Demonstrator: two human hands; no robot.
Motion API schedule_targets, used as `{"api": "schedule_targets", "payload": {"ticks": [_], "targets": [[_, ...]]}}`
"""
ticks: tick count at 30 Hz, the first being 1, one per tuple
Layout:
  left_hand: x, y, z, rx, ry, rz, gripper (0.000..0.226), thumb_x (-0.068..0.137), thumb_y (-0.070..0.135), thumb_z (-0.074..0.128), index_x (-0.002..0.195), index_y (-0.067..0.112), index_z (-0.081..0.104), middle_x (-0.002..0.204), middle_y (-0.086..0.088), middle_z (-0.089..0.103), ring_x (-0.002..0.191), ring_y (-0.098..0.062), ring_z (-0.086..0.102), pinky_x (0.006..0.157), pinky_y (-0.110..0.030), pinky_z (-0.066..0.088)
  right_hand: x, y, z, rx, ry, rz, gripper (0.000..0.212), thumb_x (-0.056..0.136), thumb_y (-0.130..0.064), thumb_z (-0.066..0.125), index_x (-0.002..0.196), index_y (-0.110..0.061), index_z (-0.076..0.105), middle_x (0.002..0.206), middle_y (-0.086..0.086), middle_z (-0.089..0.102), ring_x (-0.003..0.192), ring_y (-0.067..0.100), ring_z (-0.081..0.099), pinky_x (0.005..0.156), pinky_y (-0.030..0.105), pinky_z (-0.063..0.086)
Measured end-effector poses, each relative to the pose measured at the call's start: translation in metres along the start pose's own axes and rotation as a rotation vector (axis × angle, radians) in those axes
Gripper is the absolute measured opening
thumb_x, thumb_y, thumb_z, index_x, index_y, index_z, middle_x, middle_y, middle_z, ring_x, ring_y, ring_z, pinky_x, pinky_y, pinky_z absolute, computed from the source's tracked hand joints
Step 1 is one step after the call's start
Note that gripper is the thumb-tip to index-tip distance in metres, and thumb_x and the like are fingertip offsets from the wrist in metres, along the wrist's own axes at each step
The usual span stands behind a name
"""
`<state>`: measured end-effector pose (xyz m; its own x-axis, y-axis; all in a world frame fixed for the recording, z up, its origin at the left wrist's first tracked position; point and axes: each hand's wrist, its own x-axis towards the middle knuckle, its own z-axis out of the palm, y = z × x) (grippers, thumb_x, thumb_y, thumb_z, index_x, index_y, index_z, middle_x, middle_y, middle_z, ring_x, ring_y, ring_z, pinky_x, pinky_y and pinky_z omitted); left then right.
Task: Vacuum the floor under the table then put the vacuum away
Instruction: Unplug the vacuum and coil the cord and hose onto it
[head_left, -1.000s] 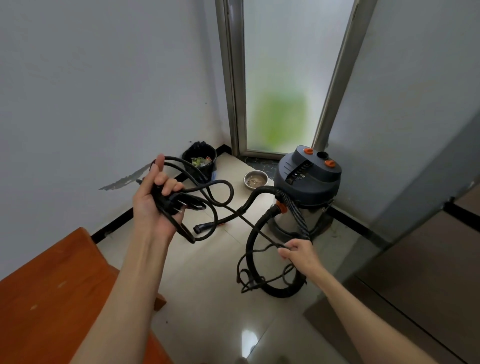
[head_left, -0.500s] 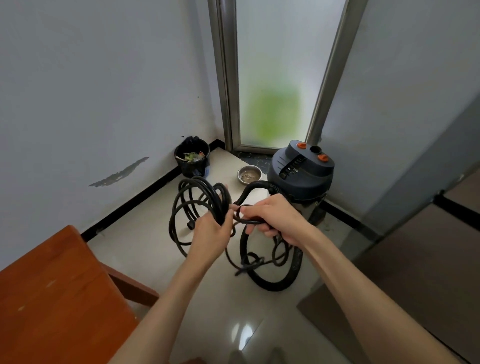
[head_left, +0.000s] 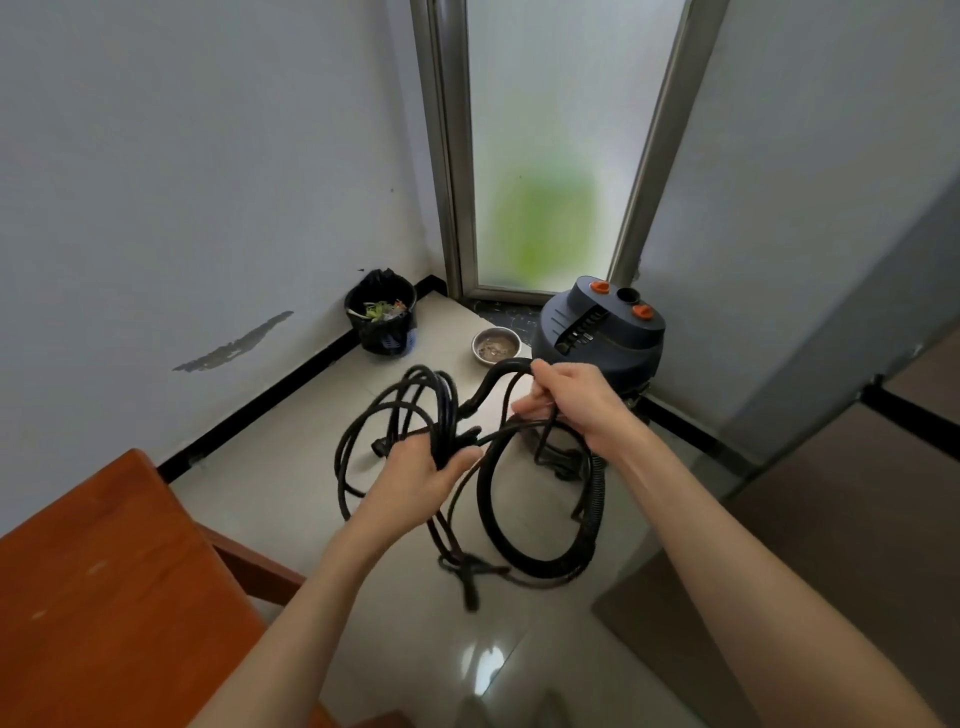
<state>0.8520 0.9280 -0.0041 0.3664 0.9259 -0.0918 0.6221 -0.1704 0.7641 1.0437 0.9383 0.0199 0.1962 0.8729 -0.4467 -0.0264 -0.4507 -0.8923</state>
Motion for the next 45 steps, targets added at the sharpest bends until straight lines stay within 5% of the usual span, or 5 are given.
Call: {"api": "schedule_targets", "payload": {"ticks": [10, 18, 26, 40, 45], "targets": [[-0.004, -0.024, -0.077, -1.255, 0.288, -0.222, 0.021, 0.09, 0.026, 0.049, 0.072, 0.015, 0.047, 0.042, 0.011, 0.031, 0.039, -0.004, 0.032, 0.055, -0.017, 0.045, 0.032, 0.051, -0.073, 0.352, 0.363, 0.205, 0.031, 0.102, -0.029, 0.04, 0.08, -0.009, 0.049, 0.046, -0.002, 0.028, 0.028, 0.004, 0.021, 0.03, 0.015, 0.02], [0.0, -0.018, -0.076, -1.133, 0.239, -0.171, 0.023, 0.093, 0.025, 0.048, 0.074, 0.013, 0.05, 0.043, 0.01, 0.03, 0.04, -0.006, 0.032, 0.057, -0.02, 0.047, 0.046, 0.084, -0.052, 0.264, 0.299, 0.226, 0.026, 0.096, 0.002, 0.029, 0.097, -0.006, 0.053, 0.069, 0.004, 0.044, 0.052, 0.01, 0.033, 0.033, 0.017, 0.027], [0.004, -0.011, -0.048, -0.111, -0.004, -0.196, 0.027, 0.09, 0.024, 0.06, 0.069, 0.009, 0.063, 0.049, 0.001, 0.045, 0.045, -0.011, 0.044, 0.055, -0.024, 0.041, 0.012, 0.038, -0.015, 0.288, 0.015, 0.031, 0.022, 0.095, -0.002, 0.046, 0.106, 0.004, 0.064, 0.079, 0.01, 0.067, 0.061, 0.01, 0.046, 0.053, 0.019, 0.035], [0.013, -0.023, 0.001, 0.106, -0.106, -0.441, 0.022, 0.092, 0.023, 0.054, 0.086, 0.004, 0.064, 0.063, -0.002, 0.055, 0.059, -0.018, 0.055, 0.062, -0.028, 0.046, -0.027, 0.029, 0.001, 0.621, -0.165, 0.235, 0.03, 0.092, 0.011, 0.036, 0.114, 0.009, 0.056, 0.108, 0.018, 0.063, 0.087, 0.017, 0.058, 0.072, 0.025, 0.051], [0.007, -0.02, 0.015, 0.08, -0.293, -0.316, 0.029, 0.09, 0.022, 0.054, 0.065, 0.009, 0.056, 0.058, -0.002, 0.06, 0.052, -0.011, 0.055, 0.064, -0.028, 0.048, -0.028, 0.042, 0.024, 0.283, -0.059, 0.266, 0.015, 0.09, 0.007, 0.054, 0.103, 0.01, 0.061, 0.092, 0.017, 0.062, 0.078, 0.019, 0.064, 0.058, 0.019, 0.057]]}}
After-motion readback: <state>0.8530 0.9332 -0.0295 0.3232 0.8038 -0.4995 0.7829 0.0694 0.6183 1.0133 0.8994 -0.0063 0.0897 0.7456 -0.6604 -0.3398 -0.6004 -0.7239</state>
